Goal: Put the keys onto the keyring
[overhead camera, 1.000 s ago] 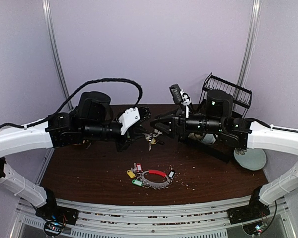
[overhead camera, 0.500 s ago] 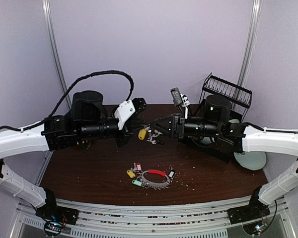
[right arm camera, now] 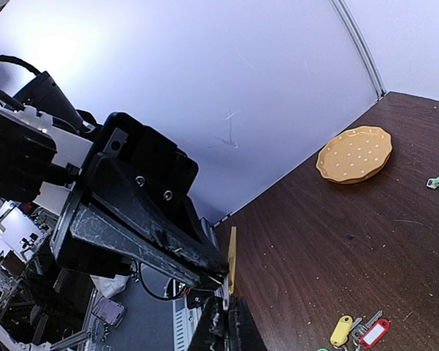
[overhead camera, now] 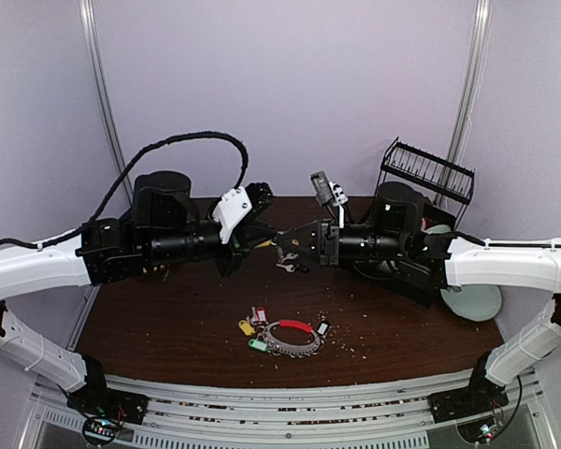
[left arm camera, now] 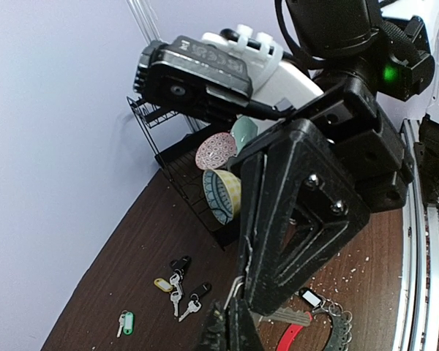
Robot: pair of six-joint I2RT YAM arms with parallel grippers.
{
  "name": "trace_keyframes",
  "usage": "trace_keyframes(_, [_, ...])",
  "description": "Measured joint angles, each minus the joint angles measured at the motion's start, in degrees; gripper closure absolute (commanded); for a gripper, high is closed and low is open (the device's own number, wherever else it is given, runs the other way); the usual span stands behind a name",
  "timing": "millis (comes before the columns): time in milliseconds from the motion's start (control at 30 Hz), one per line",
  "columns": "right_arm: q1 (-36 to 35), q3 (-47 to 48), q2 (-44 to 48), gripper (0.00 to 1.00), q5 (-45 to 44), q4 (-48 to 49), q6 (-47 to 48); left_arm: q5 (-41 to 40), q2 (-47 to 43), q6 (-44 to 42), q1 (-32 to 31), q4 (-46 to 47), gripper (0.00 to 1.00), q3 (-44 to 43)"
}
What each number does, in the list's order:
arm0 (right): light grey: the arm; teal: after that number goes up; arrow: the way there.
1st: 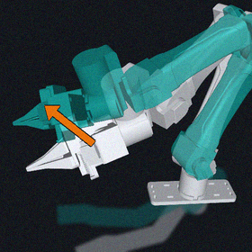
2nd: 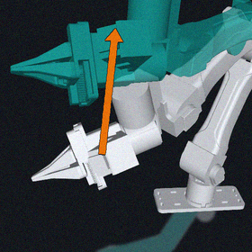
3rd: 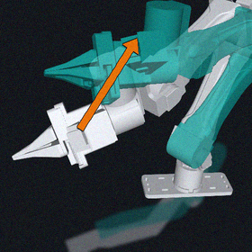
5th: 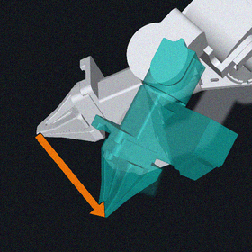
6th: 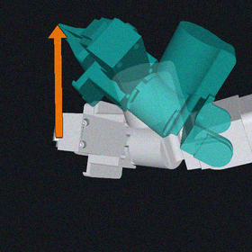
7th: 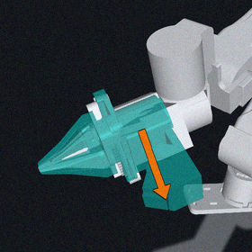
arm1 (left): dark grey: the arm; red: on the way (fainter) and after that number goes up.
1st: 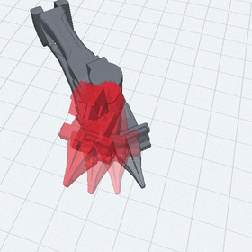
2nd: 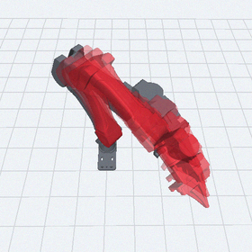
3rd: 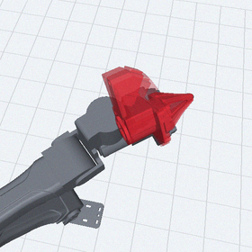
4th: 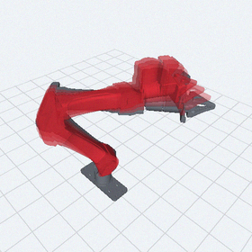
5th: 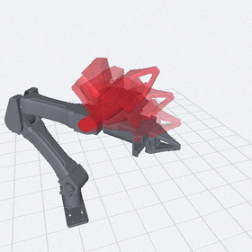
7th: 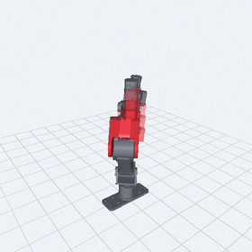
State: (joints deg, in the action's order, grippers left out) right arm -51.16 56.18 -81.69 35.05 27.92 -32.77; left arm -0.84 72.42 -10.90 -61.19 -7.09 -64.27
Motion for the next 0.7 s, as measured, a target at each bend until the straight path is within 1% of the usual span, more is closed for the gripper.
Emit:
trace_keyframes(33, [0.00,0.00,0.04,1.00,0.07,0.02,0.20,0.07,-0.11,0.11,0.00,0.02,1.00,0.02])
trace_keyframes(67, [0.00,0.00,0.20,1.00,0.15,-0.04,0.72,0.33,-0.24,0.26,0.00,0.11,0.85,0.11])
trace_keyframes(100, [-0.04,0.00,0.37,1.00,0.26,-0.26,1.20,0.72,-0.44,0.44,0.00,0.20,0.64,0.24])
trace_keyframes(133, [-0.13,0.00,0.63,1.00,0.39,-0.57,1.90,1.14,-0.66,0.61,0.00,0.20,0.55,0.37])
trace_keyframes(167, [-0.24,0.00,0.94,1.00,0.59,-1.03,2.82,1.75,-1.18,0.98,0.00,0.39,0.52,0.81])
trace_keyframes(200, [-0.26,0.00,1.29,1.00,0.66,-1.57,3.69,2.25,-1.73,1.18,0.00,0.70,0.51,1.38])
trace_keyframes(300, [-0.26,0.00,2.38,1.00,1.07,-3.41,6.19,3.96,-4.68,1.38,0.00,1.64,0.52,4.81])
trace_keyframes(333, [-0.26,0.00,2.69,1.00,1.25,-3.91,6.97,4.57,-5.75,1.31,0.00,1.88,0.54,6.16])
trace_keyframes(433, [-0.26,0.00,3.30,1.00,1.99,-4.72,8.50,6.51,-8.72,0.63,0.00,3.43,0.68,10.08])
trace_keyframes(500, [-0.26,0.00,3.48,1.00,2.45,-4.94,9.01,7.93,-10.23,0.17,0.00,5.44,0.71,12.31])
trace_keyframes(633, [-0.26,-0.09,3.48,1.00,2.60,-4.63,8.83,9.22,-10.62,0.33,0.00,9.68,0.81,14.14])
trace_keyframes(700, [-0.26,-0.61,3.54,1.00,2.49,-2.86,7.85,8.81,-9.88,0.59,-0.35,11.91,0.81,14.14])
